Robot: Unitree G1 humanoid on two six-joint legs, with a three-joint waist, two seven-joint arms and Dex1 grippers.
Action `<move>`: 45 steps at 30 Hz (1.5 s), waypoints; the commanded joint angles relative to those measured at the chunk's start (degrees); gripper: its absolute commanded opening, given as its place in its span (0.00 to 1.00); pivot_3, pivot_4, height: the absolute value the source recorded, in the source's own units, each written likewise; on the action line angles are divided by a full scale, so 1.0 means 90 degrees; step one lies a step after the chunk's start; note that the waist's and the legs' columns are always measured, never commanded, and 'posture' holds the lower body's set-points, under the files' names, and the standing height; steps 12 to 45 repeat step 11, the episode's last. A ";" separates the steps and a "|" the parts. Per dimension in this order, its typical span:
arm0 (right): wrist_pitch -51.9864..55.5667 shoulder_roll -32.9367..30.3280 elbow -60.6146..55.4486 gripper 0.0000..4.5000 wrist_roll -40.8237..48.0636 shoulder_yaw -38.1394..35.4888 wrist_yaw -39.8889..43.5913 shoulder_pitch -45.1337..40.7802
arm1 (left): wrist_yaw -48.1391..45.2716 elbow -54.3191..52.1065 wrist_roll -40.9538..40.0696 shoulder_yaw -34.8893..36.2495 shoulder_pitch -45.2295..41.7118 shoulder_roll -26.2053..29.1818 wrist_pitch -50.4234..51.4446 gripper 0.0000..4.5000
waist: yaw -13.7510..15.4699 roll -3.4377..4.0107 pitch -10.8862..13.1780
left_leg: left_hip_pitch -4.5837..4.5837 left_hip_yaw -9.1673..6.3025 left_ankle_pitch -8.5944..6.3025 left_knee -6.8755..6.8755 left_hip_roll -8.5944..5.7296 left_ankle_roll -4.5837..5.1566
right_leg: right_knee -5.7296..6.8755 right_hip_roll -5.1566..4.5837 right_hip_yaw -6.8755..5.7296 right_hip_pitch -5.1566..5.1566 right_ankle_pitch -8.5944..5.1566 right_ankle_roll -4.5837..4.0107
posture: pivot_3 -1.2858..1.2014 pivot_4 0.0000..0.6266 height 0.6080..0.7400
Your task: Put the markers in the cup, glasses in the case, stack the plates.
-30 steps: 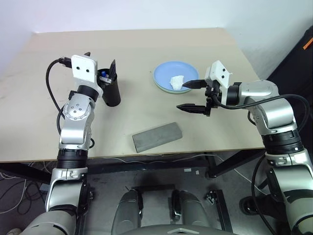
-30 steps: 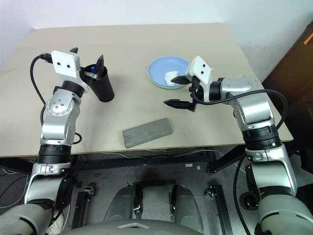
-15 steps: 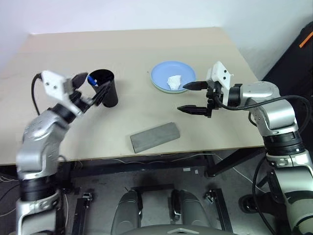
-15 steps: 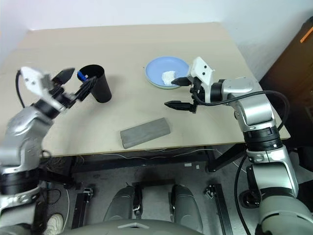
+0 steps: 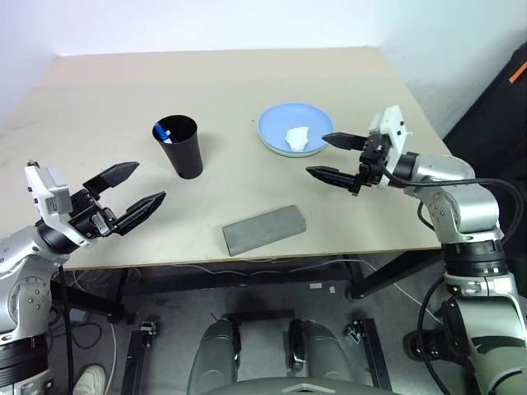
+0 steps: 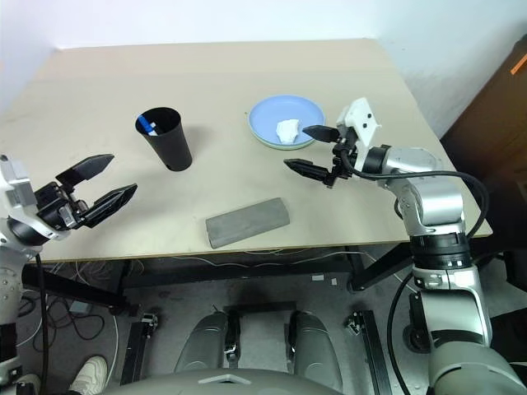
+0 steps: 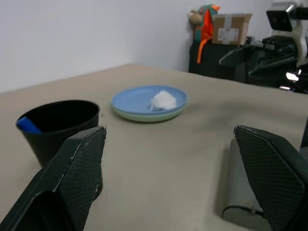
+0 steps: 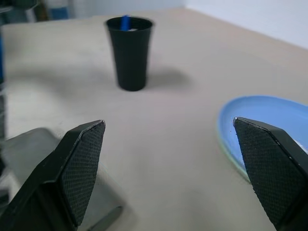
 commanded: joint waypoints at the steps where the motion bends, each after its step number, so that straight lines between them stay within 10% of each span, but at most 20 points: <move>1: -0.0056 -0.0231 -0.0339 1.00 0.0274 -0.0373 0.0104 0.0282 | -0.0435 0.0363 0.0059 0.0018 0.0027 0.0163 -0.0260 0.99 | -0.0012 0.0000 0.0000 | -0.0003 0.0003 0.0003 0.0000 0.0000 0.0006 | -0.0005 -0.0002 0.0000 -0.0001 -0.0001 0.0001 | 0.52 0.24 0.96; 45: -0.0785 -0.0432 -0.0147 1.00 0.0114 -0.0449 0.0258 0.0579 | -0.0743 0.0719 0.0281 -0.0163 0.0116 0.0378 -0.0153 0.99 | -0.0033 0.0004 0.0001 | -0.0003 -0.0002 -0.0002 -0.0003 0.0003 -0.0002 | -0.0004 0.0001 0.0000 -0.0006 -0.0003 0.0005 | 0.52 0.24 0.96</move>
